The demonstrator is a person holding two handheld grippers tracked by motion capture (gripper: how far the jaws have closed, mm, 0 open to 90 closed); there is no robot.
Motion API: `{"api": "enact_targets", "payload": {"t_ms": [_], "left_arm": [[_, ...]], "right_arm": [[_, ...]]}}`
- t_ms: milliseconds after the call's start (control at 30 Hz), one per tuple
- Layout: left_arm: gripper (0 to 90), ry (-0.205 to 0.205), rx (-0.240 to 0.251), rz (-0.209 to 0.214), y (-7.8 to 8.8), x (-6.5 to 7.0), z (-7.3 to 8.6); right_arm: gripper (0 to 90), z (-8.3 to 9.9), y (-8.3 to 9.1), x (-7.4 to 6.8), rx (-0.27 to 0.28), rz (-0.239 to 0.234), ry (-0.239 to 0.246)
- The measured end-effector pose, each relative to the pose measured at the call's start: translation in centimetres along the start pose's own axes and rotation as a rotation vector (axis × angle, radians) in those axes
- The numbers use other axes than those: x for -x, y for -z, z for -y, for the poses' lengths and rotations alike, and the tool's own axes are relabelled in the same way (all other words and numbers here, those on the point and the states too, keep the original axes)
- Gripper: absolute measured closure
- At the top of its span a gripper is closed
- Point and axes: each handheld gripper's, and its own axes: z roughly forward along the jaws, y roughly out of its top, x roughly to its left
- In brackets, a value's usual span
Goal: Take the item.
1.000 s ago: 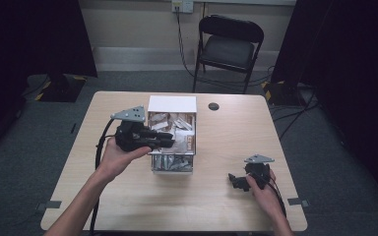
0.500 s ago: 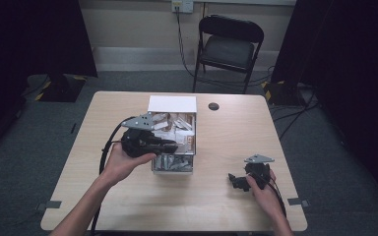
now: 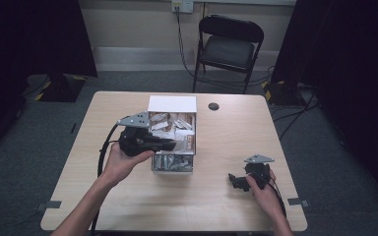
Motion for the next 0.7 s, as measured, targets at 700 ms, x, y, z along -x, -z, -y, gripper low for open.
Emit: {"api": "enact_targets", "payload": {"t_ms": [700], "left_arm": [[84.6, 0.014, 0.121, -0.014, 2.5, 0.5, 0.5]], "right_arm": [[0.0, 0.0, 0.0, 0.0, 0.000, 0.000, 0.000]]}}
